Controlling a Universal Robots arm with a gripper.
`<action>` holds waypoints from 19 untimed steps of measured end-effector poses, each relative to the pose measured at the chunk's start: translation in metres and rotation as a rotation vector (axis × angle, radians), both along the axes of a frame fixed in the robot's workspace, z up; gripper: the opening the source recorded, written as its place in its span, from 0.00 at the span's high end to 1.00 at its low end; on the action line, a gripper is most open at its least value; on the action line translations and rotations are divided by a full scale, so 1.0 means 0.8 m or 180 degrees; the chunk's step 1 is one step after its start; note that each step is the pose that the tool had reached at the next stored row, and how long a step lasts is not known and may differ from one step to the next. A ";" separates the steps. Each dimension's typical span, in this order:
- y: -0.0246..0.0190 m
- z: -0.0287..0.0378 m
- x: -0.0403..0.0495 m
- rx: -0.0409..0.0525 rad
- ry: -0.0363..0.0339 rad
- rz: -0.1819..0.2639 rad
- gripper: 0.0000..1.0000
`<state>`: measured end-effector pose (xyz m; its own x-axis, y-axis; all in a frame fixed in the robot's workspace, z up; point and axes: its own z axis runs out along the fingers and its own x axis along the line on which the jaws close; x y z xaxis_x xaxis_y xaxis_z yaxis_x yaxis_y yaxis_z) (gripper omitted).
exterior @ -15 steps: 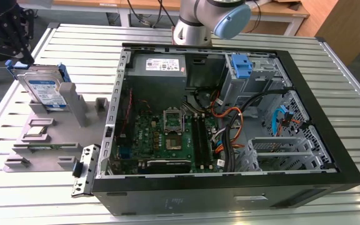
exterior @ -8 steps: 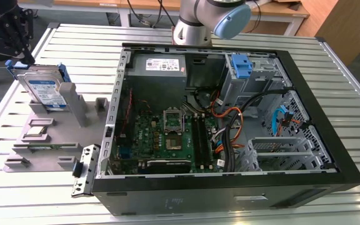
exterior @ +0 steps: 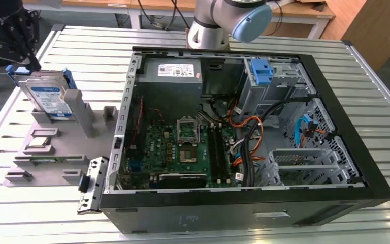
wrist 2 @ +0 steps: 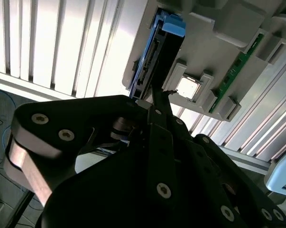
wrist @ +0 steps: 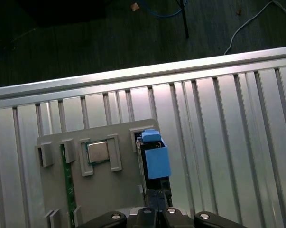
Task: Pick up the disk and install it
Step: 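Pick up the disk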
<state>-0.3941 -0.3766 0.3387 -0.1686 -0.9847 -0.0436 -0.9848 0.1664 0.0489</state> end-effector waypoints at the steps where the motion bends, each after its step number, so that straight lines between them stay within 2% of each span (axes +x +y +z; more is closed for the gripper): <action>1: 0.0000 -0.0005 0.001 0.0000 0.0000 0.0002 0.90; 11: 0.0003 -0.0062 0.005 0.0001 -0.0005 0.0060 0.90; 19: 0.0004 -0.0082 0.002 0.0018 -0.0028 0.0123 0.90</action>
